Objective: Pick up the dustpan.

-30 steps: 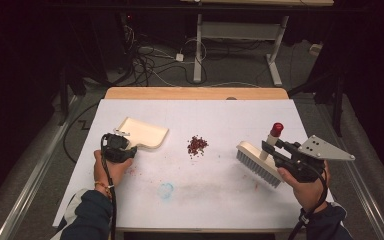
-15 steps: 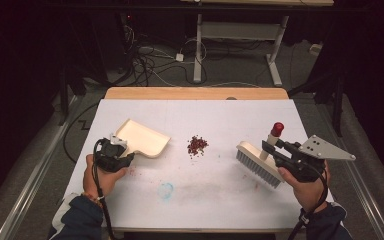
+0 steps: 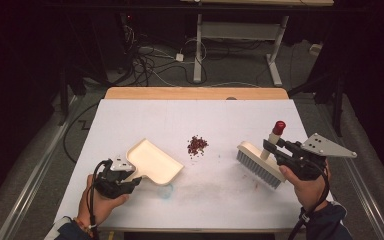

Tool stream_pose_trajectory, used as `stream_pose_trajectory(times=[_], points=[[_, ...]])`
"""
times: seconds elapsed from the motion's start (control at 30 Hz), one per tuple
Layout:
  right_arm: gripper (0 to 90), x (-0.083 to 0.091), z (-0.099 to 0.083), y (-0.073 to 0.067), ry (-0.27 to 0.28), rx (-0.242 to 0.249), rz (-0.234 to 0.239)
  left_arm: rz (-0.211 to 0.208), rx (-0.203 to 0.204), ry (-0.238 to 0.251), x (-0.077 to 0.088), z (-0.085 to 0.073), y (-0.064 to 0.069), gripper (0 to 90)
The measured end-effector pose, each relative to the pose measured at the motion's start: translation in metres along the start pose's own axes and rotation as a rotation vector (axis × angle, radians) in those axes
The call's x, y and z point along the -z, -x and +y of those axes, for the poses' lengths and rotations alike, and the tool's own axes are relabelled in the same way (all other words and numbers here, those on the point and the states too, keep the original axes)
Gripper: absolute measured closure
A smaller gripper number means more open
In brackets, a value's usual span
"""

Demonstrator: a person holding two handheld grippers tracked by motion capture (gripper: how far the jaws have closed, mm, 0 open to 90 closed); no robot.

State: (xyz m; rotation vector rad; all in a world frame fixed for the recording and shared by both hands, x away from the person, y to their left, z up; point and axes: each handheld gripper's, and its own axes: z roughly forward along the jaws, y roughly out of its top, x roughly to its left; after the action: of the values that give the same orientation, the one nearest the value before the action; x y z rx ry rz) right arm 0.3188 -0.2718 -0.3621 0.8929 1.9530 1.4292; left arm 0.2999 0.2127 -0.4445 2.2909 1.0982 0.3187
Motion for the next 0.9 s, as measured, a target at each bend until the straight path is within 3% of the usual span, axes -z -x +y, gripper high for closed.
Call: stream_pose_trajectory(times=[0.07, 0.43, 0.9], points=[[69.9, -0.002, 0.000, 0.002, 0.006, -0.016, 0.014, -0.010, -0.007, -0.011, -0.001, -0.003, 0.004, 64.1], [69.9, -0.013, -0.002, 0.000, -0.015, 0.003, 0.010, -0.020, -0.062, -0.062, -0.007, -0.005, 0.010, 64.1], [70.0, -0.025, 0.001, -0.004, -0.016, 0.020, 0.021, -0.028, -0.068, -0.071, -0.011, -0.006, 0.010, 64.1]])
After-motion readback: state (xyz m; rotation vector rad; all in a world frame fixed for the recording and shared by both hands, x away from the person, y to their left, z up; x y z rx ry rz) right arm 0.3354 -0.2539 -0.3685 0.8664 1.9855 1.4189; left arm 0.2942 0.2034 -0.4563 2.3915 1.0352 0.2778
